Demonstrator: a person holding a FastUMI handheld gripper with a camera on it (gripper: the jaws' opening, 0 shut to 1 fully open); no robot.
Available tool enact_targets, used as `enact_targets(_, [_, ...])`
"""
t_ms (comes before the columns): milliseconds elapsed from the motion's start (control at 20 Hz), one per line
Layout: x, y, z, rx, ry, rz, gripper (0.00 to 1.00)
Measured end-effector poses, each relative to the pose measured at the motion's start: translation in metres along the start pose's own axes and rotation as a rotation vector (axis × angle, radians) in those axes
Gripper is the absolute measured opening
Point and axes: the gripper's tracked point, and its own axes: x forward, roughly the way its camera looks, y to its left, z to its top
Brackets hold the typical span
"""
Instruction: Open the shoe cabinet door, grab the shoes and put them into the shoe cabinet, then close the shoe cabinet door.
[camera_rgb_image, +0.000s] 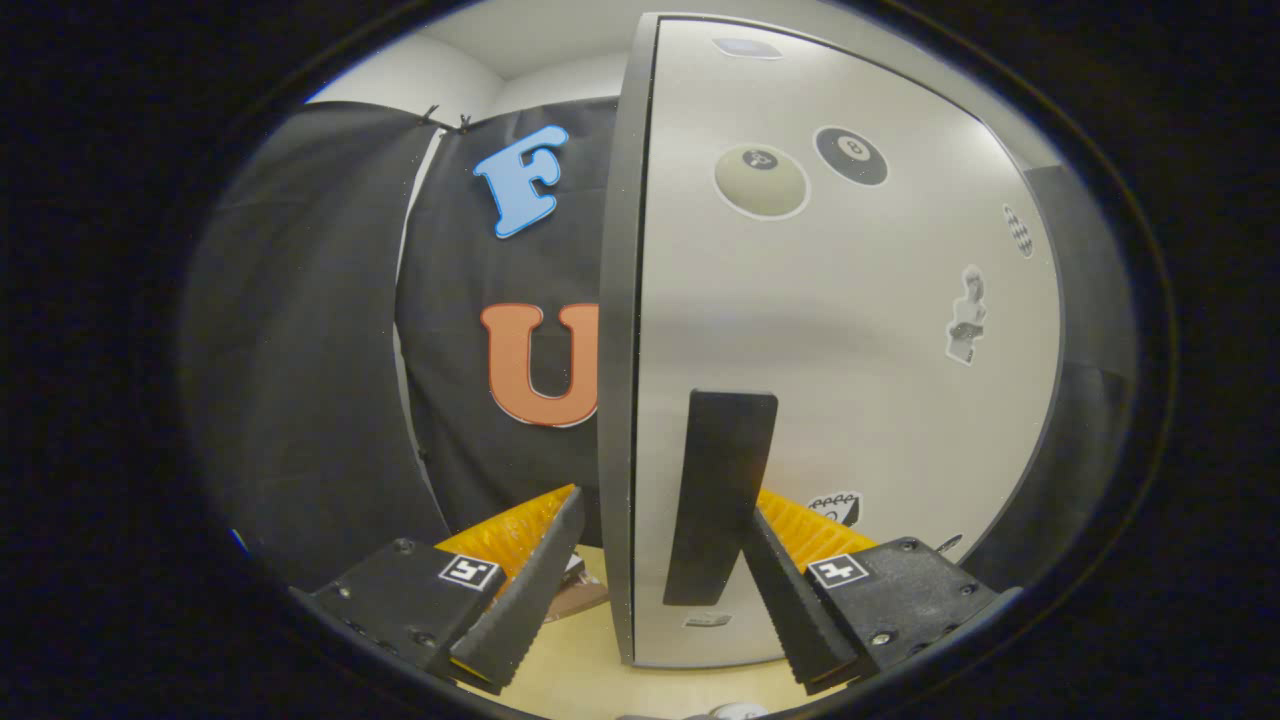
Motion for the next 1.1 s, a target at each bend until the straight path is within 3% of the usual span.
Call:
enact_targets(150, [-0.001,-0.006,-0.001,-0.010,0.003,-0.043,0.93])
enact_targets(300, [0.001,-0.017,-0.004,0.003,0.013,-0.061,0.78])
enact_targets(350, [0.003,-0.027,-0.006,0.031,0.016,-0.084,0.71])
enact_targets(450, [0.001,-0.023,-0.008,0.062,0.032,-0.037,0.38])
enact_targets(800, [-0.016,-0.024,-0.010,0.059,0.041,0.028,0.29])
enact_targets(1100, [-0.048,-0.032,-0.016,0.047,0.035,0.140,0.26])
